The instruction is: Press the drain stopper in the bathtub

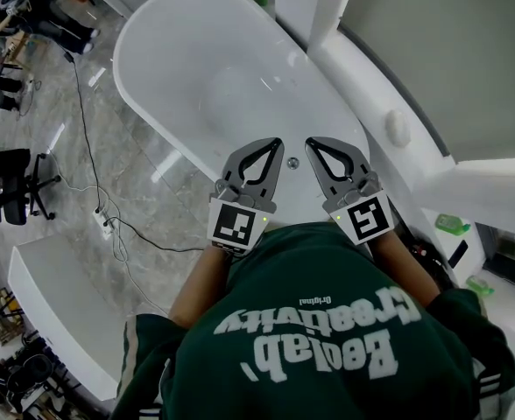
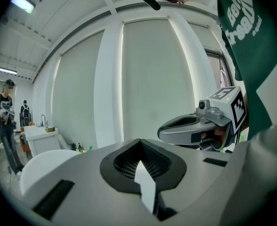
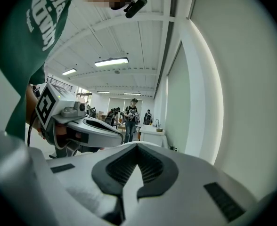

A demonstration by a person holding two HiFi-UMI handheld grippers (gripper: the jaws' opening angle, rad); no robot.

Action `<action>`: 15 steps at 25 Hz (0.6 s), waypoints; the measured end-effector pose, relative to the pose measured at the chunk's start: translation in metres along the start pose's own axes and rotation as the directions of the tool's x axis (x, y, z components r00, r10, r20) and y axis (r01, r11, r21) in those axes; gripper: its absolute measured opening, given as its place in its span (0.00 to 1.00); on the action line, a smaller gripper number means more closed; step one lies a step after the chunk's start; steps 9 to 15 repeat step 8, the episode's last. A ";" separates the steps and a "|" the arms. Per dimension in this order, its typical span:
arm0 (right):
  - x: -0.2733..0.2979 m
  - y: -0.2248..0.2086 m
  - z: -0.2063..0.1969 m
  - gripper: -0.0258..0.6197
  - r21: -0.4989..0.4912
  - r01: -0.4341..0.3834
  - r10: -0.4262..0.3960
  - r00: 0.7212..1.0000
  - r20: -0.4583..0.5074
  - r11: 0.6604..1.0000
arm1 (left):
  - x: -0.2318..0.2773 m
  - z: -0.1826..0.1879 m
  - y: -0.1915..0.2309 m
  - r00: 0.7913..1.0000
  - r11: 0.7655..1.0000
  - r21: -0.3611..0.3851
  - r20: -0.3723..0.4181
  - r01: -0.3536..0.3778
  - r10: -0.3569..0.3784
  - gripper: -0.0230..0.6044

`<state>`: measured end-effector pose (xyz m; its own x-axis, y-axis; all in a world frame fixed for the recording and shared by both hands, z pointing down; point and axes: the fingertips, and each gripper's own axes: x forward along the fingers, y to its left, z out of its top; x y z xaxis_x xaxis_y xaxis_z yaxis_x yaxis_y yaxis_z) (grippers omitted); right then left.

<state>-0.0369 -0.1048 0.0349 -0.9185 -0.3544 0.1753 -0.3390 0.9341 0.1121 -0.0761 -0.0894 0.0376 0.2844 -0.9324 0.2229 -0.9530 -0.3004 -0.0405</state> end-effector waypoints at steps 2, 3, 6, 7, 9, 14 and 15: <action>-0.001 0.000 0.000 0.05 -0.003 0.002 -0.002 1.000 0.001 1.000 | -0.001 0.000 -0.001 1.000 1.000 0.001 0.002 -0.001 0.001 0.05; -0.002 0.000 0.000 0.05 -0.001 0.003 -0.003 1.000 0.003 1.000 | -0.001 0.000 -0.002 1.000 1.000 0.003 0.002 -0.002 0.002 0.05; -0.002 0.000 -0.001 0.05 0.001 0.003 -0.003 1.000 0.002 1.000 | -0.001 -0.001 -0.003 1.000 1.000 0.005 0.004 -0.002 0.002 0.05; -0.003 0.000 -0.001 0.05 -0.001 0.002 -0.002 1.000 0.000 1.000 | -0.001 -0.001 -0.004 1.000 1.000 0.004 0.005 -0.001 0.001 0.05; -0.003 0.001 -0.002 0.05 -0.002 0.002 -0.002 1.000 -0.001 1.000 | -0.001 -0.002 -0.004 1.000 1.000 0.004 0.005 -0.001 0.001 0.05; -0.003 0.001 -0.002 0.05 -0.002 0.002 -0.002 1.000 -0.001 1.000 | -0.001 -0.002 -0.004 1.000 1.000 0.004 0.005 -0.001 0.001 0.05; -0.003 0.001 -0.002 0.05 -0.002 0.002 -0.002 1.000 -0.001 1.000 | -0.001 -0.002 -0.004 1.000 1.000 0.004 0.005 -0.001 0.001 0.05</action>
